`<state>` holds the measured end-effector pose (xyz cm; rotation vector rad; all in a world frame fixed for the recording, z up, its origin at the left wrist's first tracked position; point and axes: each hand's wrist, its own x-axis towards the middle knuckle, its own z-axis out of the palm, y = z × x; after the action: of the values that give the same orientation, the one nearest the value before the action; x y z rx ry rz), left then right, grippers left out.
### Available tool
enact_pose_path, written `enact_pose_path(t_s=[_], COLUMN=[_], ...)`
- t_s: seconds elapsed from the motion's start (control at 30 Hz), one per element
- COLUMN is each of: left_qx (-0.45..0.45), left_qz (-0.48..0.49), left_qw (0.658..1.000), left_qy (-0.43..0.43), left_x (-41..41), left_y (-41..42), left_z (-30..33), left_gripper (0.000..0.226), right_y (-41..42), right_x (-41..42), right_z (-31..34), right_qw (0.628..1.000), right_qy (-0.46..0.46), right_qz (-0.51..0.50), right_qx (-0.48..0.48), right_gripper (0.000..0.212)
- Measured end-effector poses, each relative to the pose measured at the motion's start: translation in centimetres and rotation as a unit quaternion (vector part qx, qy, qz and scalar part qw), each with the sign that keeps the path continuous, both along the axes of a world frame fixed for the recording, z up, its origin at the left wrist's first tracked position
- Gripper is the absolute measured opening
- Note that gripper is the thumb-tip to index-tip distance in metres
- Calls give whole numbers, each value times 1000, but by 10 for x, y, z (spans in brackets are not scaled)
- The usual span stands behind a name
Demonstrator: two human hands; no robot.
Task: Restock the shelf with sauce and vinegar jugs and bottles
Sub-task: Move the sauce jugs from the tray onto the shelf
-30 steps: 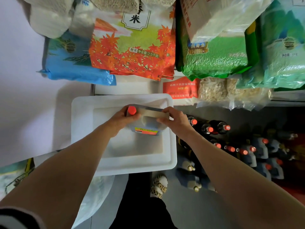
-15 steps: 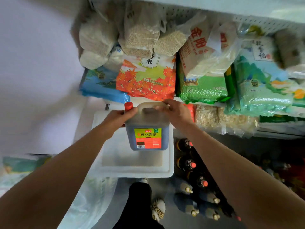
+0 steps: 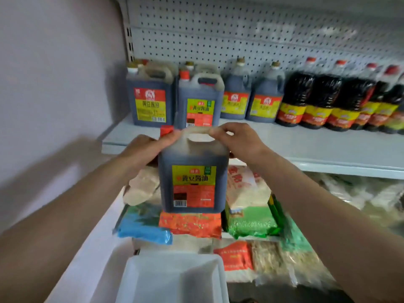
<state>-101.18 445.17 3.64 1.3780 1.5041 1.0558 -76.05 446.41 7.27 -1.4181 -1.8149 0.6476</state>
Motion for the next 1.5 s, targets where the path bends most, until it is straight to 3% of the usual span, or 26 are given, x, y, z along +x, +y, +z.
enact_pose_path(t_s=[0.1, 0.17, 0.2, 0.33, 0.43, 0.53, 0.73, 0.83, 0.97, 1.1, 1.2, 1.33, 1.5], left_qx=[78, 119, 137, 138, 116, 106, 99, 80, 100, 126, 130, 116, 122], left_qz=[-8, -19, -20, 8, 28, 48, 29, 28, 75, 90, 85, 109, 119], left_qw=[996, 991, 988, 986, 988, 991, 990, 992, 991, 987, 988, 987, 985], left_qy=[-37, -60, -66, -95, -96, -74, -99, -95, -56, -43, -23, -9, 23], left_x=[1, 4, 5, 9, 10, 13, 22, 23, 24, 28, 31, 31, 30], left_y=[16, 29, 38, 74, 98, 122, 165, 182, 191, 185, 181, 181, 177], left_z=[53, 74, 80, 90, 90, 86, 66, 47, 44, 46, 49, 43, 41], left_gripper=[60, 44, 44, 77, 75, 90, 76, 81, 75, 66, 48, 68, 75], right_y=[12, 20, 25, 48, 65, 86, 133, 152, 163, 172, 179, 179, 178], right_x=[-6, -9, -10, -13, -15, -14, -10, -5, 1, -1, -3, -1, -2], right_z=[52, 75, 83, 96, 94, 86, 62, 46, 41, 37, 30, 24, 22], right_qw=[999, 998, 998, 995, 992, 988, 985, 990, 994, 996, 997, 994, 992], right_qy=[50, 63, 70, 92, 122, 150, 159, 117, 30, -14, 32, 73, 86], right_qz=[3, 3, 0, -22, -31, -32, -42, -37, -44, -41, -19, -2, 1], right_qx=[10, 7, 7, 14, 24, 35, 44, 67, 98, 78, 67, 79, 88], right_gripper=[38, 33, 28, 28, 19, 15, 20, 29, 17, 26, 19, 21, 28])
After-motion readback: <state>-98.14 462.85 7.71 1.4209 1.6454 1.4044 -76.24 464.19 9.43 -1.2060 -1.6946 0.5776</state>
